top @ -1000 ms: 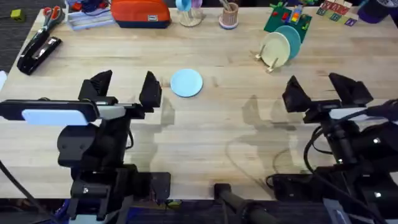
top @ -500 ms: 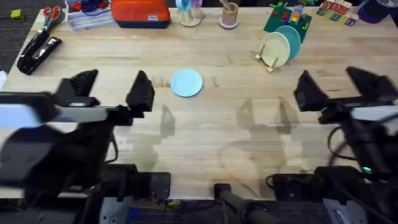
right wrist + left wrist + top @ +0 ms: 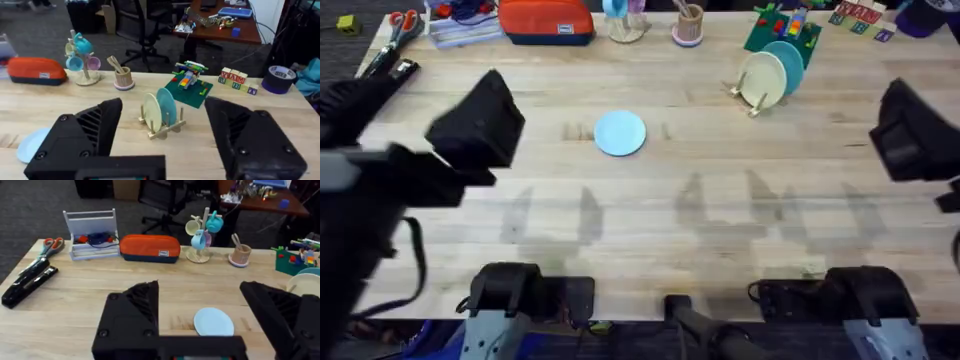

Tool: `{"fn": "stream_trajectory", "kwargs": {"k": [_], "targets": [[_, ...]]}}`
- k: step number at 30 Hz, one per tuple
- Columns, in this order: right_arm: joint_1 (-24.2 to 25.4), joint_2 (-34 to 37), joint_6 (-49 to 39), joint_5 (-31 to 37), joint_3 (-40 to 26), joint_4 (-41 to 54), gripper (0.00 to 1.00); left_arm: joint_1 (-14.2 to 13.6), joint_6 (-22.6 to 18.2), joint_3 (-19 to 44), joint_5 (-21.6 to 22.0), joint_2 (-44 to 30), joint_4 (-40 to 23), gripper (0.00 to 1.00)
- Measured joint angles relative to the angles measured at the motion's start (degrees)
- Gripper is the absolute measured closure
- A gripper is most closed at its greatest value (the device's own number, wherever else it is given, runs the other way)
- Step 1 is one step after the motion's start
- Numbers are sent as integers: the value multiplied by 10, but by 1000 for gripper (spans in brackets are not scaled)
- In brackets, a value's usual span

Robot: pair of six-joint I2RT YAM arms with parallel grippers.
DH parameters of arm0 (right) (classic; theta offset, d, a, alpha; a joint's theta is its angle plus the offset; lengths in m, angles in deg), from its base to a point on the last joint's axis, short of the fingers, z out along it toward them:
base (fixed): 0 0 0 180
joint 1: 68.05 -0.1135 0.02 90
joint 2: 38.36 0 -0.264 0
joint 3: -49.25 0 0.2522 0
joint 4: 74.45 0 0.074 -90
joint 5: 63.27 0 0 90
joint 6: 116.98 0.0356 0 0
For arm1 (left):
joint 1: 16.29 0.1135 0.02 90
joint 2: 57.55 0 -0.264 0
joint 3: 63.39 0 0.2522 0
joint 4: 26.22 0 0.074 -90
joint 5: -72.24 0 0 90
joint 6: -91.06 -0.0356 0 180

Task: Pick up the plates from the table one by one and place each into a slot on the dish rack.

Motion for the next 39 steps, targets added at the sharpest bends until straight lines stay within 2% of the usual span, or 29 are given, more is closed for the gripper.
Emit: {"fn": "stream_trajectory", "kwargs": {"k": [9,19,26,32,39], "targets": [[0,139,0,0,-137,58,10,0,5,146,-2,-162,-86,8],[0,311,0,0,-338,180,10,0,6,338,-15,-349,-211,8],[0,423,0,0,-451,269,10,0,3,464,-16,-457,-291,8],[0,501,0,-3,-501,334,9,0,-6,533,-19,-536,-367,7],[0,564,0,-32,-505,356,9,0,-8,545,-19,-601,-415,7]]}}
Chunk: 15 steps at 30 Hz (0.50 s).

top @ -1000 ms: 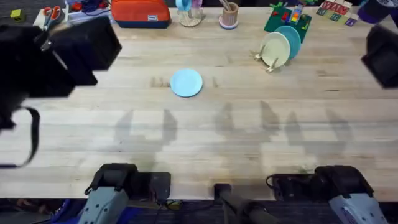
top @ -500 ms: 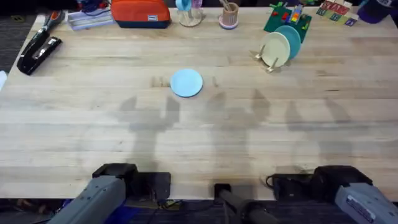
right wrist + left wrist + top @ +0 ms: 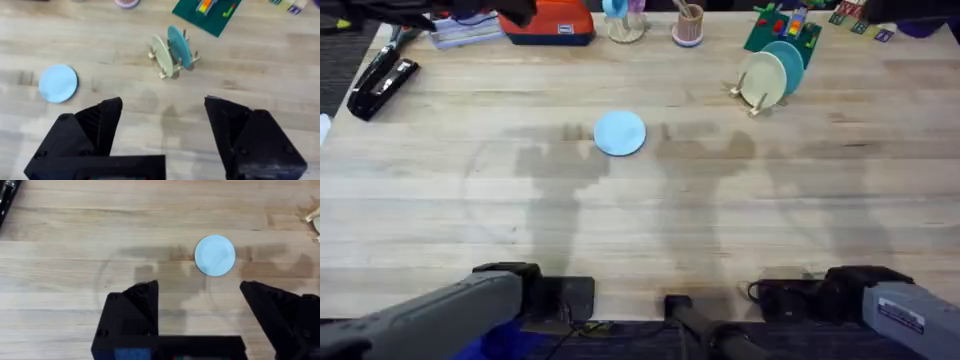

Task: Pick up the plates from the table one by one and place each into a slot on the dish rack.

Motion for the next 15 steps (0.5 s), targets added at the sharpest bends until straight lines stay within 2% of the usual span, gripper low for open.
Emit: {"fn": "stream_trajectory", "kwargs": {"k": [8,15], "targets": [[0,50,0,-10,0,46,7,0,0,0,0,-47,0,7],[0,84,0,-11,0,67,7,0,-1,0,0,-74,-35,7]]}}
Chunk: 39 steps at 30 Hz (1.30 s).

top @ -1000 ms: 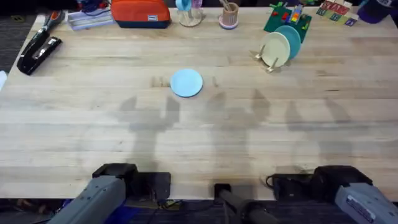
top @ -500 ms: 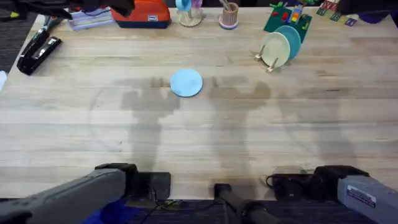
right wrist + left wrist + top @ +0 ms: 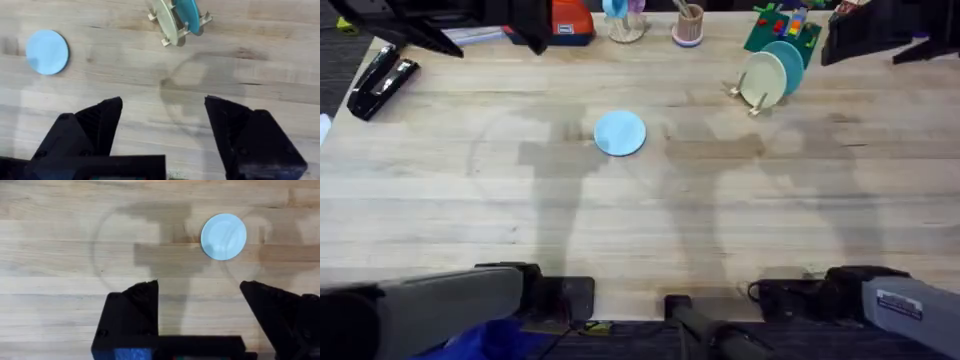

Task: Pick up the plates from the table one by one and place each into a slot on the dish rack.

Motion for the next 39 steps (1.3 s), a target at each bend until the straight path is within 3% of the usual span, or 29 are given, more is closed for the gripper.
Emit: {"fn": "stream_trajectory", "kwargs": {"k": [2,3,8,9,18,30,39], "targets": [[0,4,0,0,0,0,7,0,-1,0,0,-5,-2,12],[0,5,0,0,0,0,7,0,0,0,-1,-7,-2,100],[0,5,0,0,0,0,8,0,-3,0,-1,-10,-4,846],[0,5,0,0,0,0,8,0,-5,0,0,-10,-4,927],[0,5,0,0,0,0,8,0,-5,0,-15,-10,-17,960],[0,5,0,0,0,0,8,0,-41,-3,-91,-10,7,959],[0,5,0,0,0,10,7,18,-68,-118,-180,-11,101,959]]}}
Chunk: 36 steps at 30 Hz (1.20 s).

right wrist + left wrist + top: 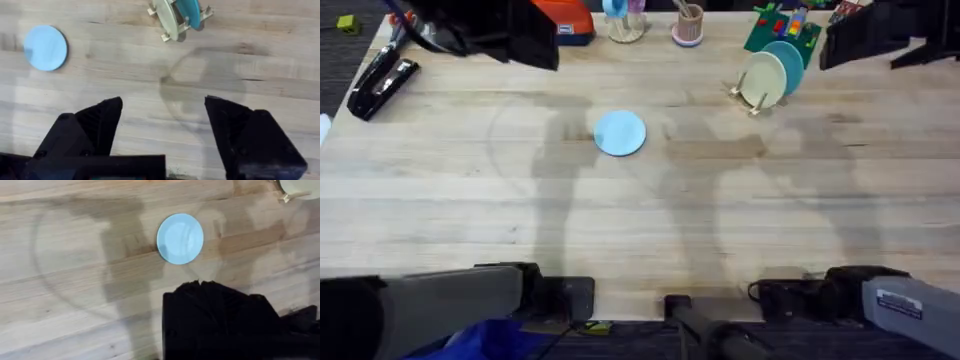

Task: Pick up the plates from the table one by one and place each into a slot on the dish rack.

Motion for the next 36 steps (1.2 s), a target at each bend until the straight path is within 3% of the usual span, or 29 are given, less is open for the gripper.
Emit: {"fn": "stream_trajectory", "kwargs": {"k": [9,18,27,36], "targets": [[0,0,0,0,0,1,9,23,-8,-132,-78,-4,87,959],[0,0,0,0,0,1,7,24,-9,-234,-148,-4,162,959],[0,0,0,0,0,1,7,26,-8,-282,-166,-10,206,959],[0,0,0,0,0,1,7,55,-8,-284,-218,-97,240,960]]}}
